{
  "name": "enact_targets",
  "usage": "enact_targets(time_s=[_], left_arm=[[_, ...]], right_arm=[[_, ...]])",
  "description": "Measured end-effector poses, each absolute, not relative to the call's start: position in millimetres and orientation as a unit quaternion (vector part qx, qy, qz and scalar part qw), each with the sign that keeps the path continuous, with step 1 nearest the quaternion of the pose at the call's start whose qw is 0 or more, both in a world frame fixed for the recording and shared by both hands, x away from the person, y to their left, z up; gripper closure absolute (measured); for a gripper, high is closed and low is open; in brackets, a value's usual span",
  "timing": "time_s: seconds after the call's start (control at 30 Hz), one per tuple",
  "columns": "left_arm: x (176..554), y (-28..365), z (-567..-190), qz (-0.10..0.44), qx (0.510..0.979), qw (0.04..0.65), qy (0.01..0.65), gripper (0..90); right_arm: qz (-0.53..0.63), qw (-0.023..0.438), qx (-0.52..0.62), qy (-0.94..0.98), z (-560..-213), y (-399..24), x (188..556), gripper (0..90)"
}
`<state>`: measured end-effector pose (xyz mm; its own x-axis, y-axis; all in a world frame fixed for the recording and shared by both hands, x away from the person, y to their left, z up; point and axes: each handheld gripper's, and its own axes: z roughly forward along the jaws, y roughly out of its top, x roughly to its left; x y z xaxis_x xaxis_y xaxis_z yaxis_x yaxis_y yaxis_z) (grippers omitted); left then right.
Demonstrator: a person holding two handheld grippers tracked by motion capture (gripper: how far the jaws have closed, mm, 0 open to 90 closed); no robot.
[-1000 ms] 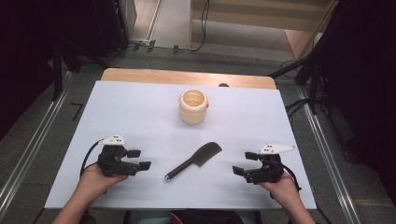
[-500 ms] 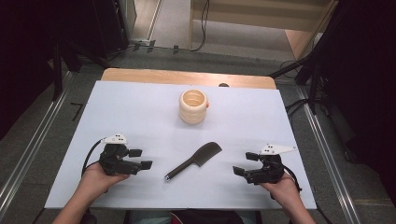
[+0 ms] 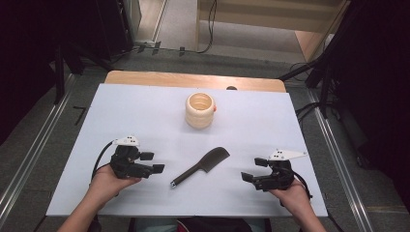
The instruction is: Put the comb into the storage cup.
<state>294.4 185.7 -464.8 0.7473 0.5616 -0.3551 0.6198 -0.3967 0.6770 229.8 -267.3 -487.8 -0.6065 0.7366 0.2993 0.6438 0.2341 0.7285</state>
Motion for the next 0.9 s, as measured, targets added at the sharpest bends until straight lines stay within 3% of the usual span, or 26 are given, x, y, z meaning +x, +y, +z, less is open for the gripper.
enact_targets(time_s=[0.9], left_arm=[[307.3, 155.8, -455.8, -0.039, 0.84, 0.418, 0.344, 26.4]], right_arm=[[0.434, 0.054, 0.44, 0.784, -488.6, -266.9, 230.3, 11.9]])
